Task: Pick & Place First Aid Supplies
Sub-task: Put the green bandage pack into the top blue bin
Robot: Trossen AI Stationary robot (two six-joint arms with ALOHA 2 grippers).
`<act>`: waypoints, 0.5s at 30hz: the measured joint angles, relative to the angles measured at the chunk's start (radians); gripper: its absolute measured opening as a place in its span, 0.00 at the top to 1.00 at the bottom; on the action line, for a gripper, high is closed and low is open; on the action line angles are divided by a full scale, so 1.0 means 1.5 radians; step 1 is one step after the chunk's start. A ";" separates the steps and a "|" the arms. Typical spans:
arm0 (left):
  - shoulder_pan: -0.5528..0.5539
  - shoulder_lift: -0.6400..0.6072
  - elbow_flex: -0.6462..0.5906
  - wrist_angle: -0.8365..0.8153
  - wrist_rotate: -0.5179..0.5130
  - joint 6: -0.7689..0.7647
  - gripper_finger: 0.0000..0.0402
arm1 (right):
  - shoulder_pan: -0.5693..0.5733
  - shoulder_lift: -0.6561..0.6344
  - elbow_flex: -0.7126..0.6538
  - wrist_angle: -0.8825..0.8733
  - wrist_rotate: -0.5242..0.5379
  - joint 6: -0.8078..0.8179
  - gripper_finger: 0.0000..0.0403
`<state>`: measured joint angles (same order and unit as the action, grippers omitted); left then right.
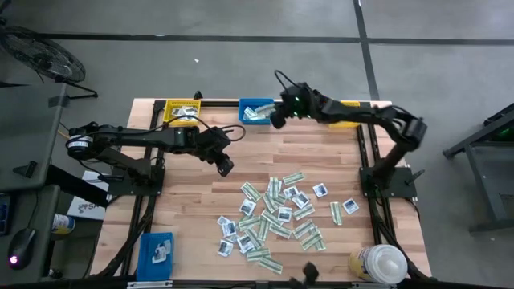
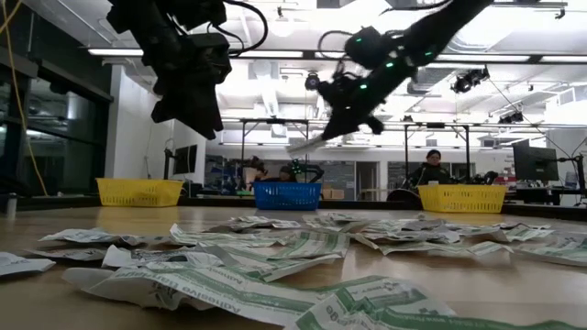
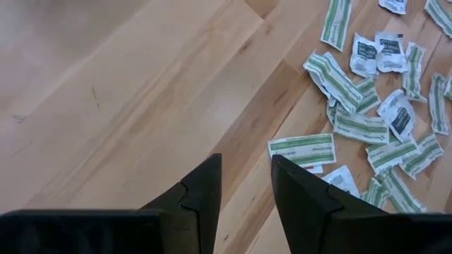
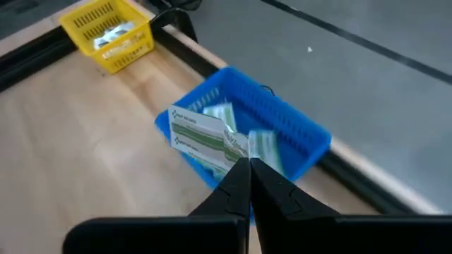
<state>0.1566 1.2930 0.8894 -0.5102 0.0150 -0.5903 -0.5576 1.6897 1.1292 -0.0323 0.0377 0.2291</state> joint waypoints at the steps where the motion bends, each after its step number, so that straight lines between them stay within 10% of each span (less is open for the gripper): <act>1: 0.000 0.000 0.000 0.003 0.000 0.001 0.69 | -0.005 0.021 0.025 -0.004 -0.006 -0.012 1.00; 15: 0.000 -0.107 -0.035 0.149 -0.009 0.107 0.69 | -0.030 0.182 0.196 -0.084 -0.020 0.003 1.00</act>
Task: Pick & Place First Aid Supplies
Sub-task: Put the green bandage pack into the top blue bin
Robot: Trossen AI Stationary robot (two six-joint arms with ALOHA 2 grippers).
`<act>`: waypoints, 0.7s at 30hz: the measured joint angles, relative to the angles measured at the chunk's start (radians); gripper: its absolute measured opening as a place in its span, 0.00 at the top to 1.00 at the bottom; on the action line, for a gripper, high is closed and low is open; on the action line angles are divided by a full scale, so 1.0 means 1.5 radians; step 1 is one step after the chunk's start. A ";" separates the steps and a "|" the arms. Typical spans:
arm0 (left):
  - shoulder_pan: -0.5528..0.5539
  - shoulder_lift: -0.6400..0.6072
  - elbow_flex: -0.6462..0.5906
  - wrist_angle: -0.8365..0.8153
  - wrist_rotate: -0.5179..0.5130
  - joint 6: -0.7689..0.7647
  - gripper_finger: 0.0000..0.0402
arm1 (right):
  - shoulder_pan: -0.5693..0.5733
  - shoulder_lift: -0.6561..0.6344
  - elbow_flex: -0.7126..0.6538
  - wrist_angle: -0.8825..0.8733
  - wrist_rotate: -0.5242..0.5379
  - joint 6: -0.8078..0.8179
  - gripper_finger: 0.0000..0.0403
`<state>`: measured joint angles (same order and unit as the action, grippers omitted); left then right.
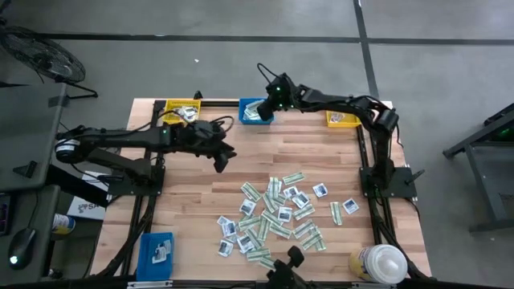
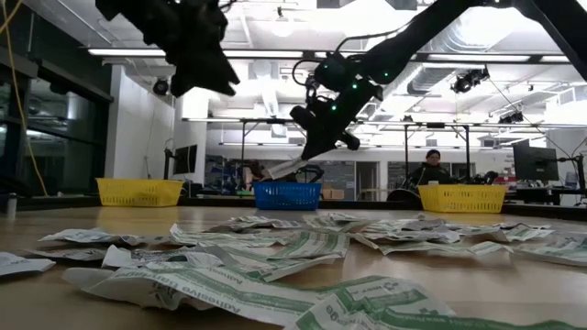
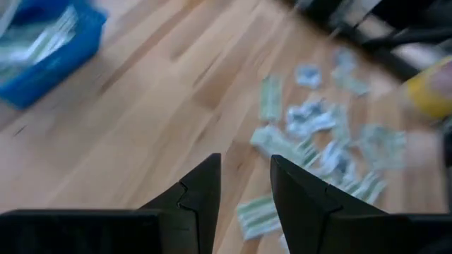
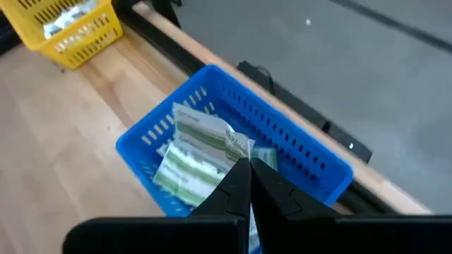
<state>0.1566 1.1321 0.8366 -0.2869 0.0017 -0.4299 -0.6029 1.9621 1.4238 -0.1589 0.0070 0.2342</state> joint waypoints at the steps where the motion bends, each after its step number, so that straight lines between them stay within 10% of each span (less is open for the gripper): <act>1: 0.000 -0.010 -0.022 0.039 0.013 -0.001 0.69 | -0.001 0.000 0.000 -0.004 -0.002 0.007 1.00; 12: -0.001 -0.092 -0.279 0.470 0.035 -0.108 0.69 | -0.009 0.003 -0.001 -0.016 0.001 0.069 1.00; 21: -0.048 -0.111 -0.318 0.496 0.081 -0.126 0.69 | -0.003 0.034 -0.001 -0.025 -0.003 0.157 1.00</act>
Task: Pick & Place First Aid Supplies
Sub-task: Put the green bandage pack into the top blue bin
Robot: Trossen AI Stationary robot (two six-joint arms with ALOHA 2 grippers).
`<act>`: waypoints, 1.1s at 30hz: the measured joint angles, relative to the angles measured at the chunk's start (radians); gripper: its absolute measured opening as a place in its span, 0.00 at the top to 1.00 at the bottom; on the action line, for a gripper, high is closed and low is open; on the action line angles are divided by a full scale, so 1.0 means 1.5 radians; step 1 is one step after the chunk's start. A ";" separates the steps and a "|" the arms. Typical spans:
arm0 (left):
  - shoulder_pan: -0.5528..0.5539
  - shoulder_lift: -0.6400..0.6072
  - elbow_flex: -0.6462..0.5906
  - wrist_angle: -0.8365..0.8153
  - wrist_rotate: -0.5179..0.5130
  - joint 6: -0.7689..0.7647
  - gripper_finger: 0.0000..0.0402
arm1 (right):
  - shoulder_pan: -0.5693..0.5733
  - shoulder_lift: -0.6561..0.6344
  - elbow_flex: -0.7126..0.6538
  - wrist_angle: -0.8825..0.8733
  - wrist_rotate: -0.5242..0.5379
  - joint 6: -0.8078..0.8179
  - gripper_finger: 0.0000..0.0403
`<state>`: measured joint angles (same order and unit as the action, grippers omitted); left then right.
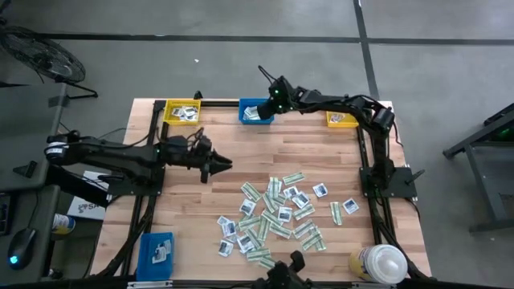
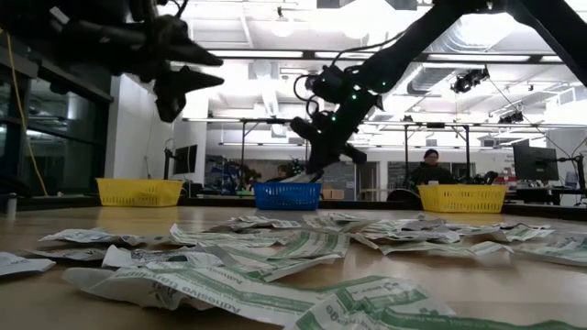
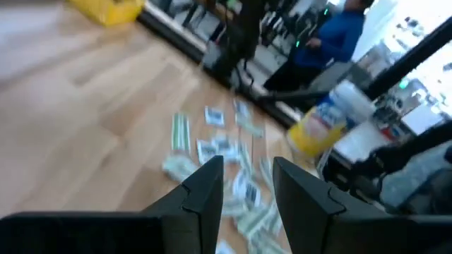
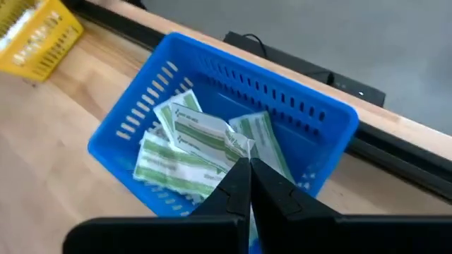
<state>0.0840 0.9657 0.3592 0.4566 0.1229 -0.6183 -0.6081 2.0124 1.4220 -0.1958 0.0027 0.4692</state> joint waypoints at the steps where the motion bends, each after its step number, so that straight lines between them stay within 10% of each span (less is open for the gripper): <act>1: -0.010 0.000 -0.004 0.001 -0.015 0.000 0.69 | 0.000 0.001 0.000 0.004 0.001 0.009 1.00; 13: -0.086 -0.113 -0.113 0.018 -0.192 -0.011 0.69 | 0.004 0.002 0.000 0.004 0.002 0.046 1.00; 24: -0.086 -0.223 -0.214 0.015 -0.197 -0.046 0.69 | -0.006 0.001 0.000 -0.013 -0.026 0.090 0.94; 33: -0.086 -0.270 -0.218 -0.001 -0.191 -0.040 0.69 | -0.016 -0.007 0.000 -0.041 -0.055 0.090 0.71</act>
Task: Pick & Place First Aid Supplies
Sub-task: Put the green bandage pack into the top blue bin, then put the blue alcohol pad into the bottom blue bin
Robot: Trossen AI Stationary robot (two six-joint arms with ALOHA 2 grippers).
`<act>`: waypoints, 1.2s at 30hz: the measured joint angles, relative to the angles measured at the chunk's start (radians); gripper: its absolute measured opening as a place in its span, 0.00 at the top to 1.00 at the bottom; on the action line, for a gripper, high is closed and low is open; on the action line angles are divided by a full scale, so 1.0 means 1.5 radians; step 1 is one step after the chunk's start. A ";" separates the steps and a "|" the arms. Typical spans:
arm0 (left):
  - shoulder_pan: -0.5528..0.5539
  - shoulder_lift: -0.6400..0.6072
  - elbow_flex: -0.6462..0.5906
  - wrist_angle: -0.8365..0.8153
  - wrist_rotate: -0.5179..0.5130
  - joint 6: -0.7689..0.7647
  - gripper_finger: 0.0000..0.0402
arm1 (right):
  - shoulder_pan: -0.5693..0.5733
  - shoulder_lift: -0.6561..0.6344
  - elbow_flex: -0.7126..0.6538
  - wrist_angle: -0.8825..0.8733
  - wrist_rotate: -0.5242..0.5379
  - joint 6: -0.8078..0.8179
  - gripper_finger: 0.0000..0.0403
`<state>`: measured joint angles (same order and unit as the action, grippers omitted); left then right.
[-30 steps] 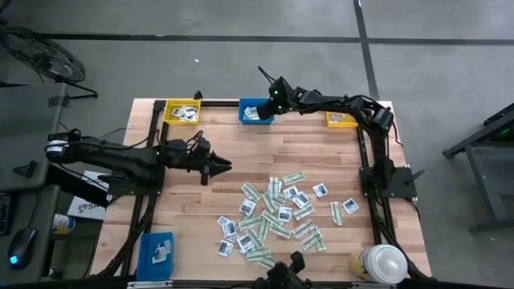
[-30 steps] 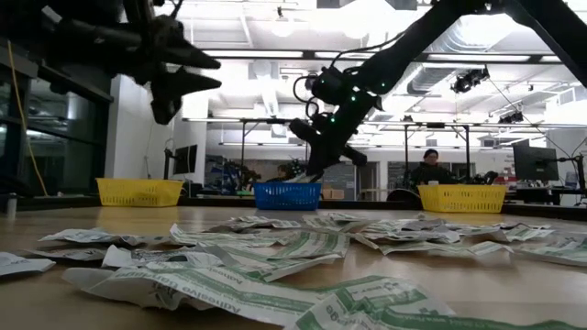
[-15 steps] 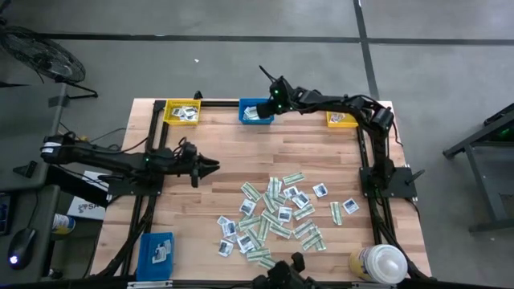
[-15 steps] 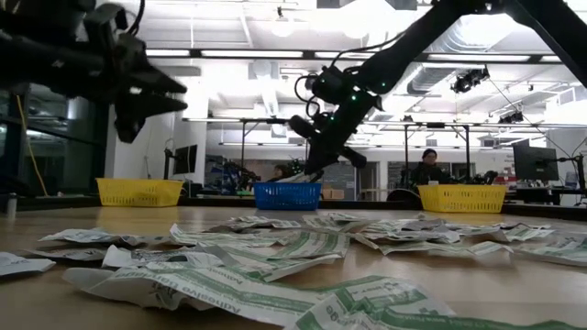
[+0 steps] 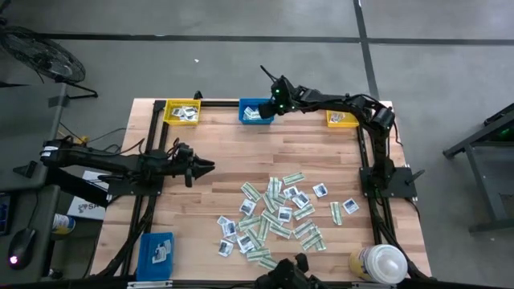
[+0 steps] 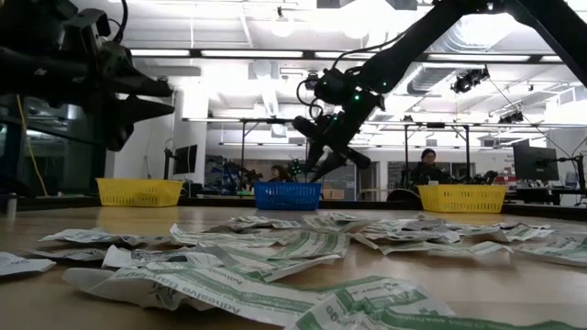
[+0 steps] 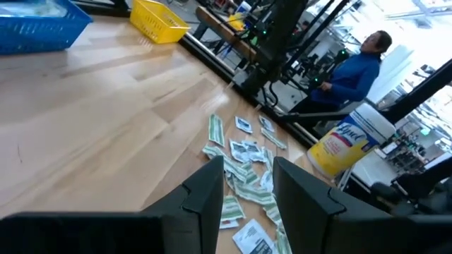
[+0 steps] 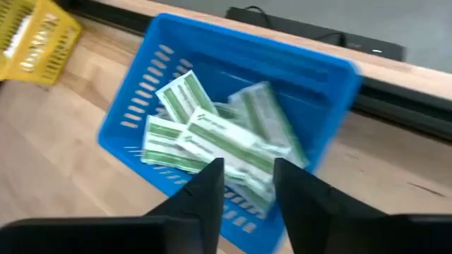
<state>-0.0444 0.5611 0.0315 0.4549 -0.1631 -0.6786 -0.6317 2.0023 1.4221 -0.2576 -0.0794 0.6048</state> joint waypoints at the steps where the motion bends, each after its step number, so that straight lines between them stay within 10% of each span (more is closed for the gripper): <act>1: 0.000 -0.002 0.000 -0.004 0.002 0.000 0.69 | -0.003 -0.007 0.000 -0.013 0.004 0.000 0.69; 18: -0.001 -0.034 0.000 -0.046 0.026 0.018 0.69 | 0.052 -0.256 0.000 -0.543 0.129 -0.134 0.61; 36: -0.001 -0.034 0.000 -0.046 0.064 0.035 0.69 | 0.435 -0.552 -0.368 -0.546 0.128 0.456 0.61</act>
<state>-0.0463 0.5105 0.0311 0.3860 -0.0678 -0.6254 0.0209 1.1743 0.8704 -1.0764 0.1130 1.2884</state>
